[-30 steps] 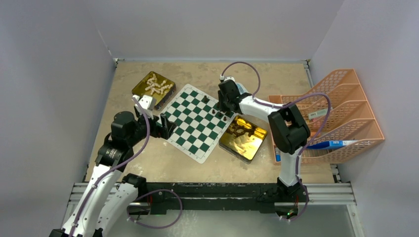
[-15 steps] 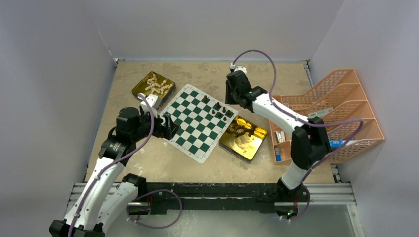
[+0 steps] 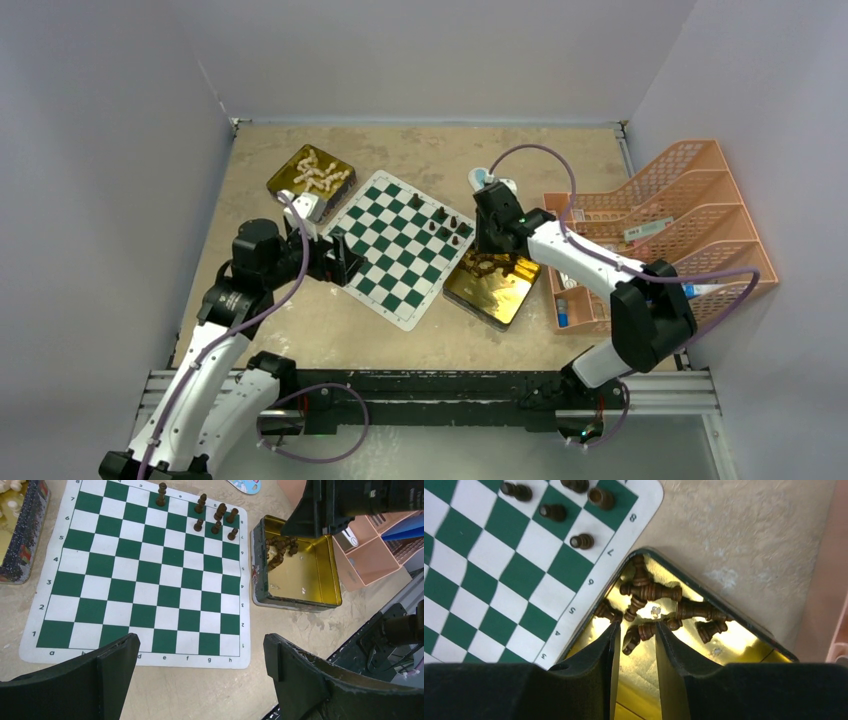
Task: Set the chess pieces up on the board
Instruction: Pick up the chess piece from the storage box.
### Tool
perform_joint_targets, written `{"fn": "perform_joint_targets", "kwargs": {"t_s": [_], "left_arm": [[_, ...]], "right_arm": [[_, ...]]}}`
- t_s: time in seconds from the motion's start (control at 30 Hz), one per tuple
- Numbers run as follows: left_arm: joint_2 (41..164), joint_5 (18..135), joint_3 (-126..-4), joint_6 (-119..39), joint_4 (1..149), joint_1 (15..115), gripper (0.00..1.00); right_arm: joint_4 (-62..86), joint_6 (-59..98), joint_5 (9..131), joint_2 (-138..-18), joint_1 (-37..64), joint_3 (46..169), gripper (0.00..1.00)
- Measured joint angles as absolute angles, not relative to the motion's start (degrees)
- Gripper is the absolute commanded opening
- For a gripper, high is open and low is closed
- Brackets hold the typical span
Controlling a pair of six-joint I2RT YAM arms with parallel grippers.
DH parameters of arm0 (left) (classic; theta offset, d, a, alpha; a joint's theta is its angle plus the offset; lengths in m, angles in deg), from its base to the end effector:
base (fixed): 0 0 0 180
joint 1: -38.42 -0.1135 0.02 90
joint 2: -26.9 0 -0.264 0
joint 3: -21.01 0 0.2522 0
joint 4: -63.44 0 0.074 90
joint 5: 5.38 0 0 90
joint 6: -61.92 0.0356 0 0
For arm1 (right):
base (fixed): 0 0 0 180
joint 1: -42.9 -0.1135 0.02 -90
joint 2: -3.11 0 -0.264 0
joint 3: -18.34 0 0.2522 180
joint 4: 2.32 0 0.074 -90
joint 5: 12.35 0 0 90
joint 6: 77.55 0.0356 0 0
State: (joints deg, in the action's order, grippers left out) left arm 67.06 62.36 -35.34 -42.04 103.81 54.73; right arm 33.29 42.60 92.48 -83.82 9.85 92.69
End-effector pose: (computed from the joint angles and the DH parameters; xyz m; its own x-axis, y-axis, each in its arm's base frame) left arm 0.1479 -0.0573 0.3103 -0.5242 -0.0792 -0.8479 0.4793 0.7956 -0.3707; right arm 0.2768 0.1692 0.2414 -0.7332 0.1022 -0.6723 -0.0184 0.9853 0.1699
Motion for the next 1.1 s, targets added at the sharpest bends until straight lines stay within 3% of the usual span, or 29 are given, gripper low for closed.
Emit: {"fn": "perform_joint_targets", "kwargs": {"t_s": [0.7, 0.93, 1.1], "left_arm": [[65.25, 62.56, -35.12, -42.04, 103.37, 54.73, 0.95], [65.23, 62.54, -35.10, -42.02, 103.37, 54.73, 0.95], [65.23, 62.54, -35.06, -42.02, 103.33, 54.73, 0.95]], "right_arm": [[32.41, 46.67, 92.32, -87.76, 4.01, 89.28, 0.35], [32.61, 47.23, 94.25, -90.05, 3.64, 88.32, 0.30], [32.78, 47.54, 94.84, -90.12, 3.46, 88.32, 0.16]]}}
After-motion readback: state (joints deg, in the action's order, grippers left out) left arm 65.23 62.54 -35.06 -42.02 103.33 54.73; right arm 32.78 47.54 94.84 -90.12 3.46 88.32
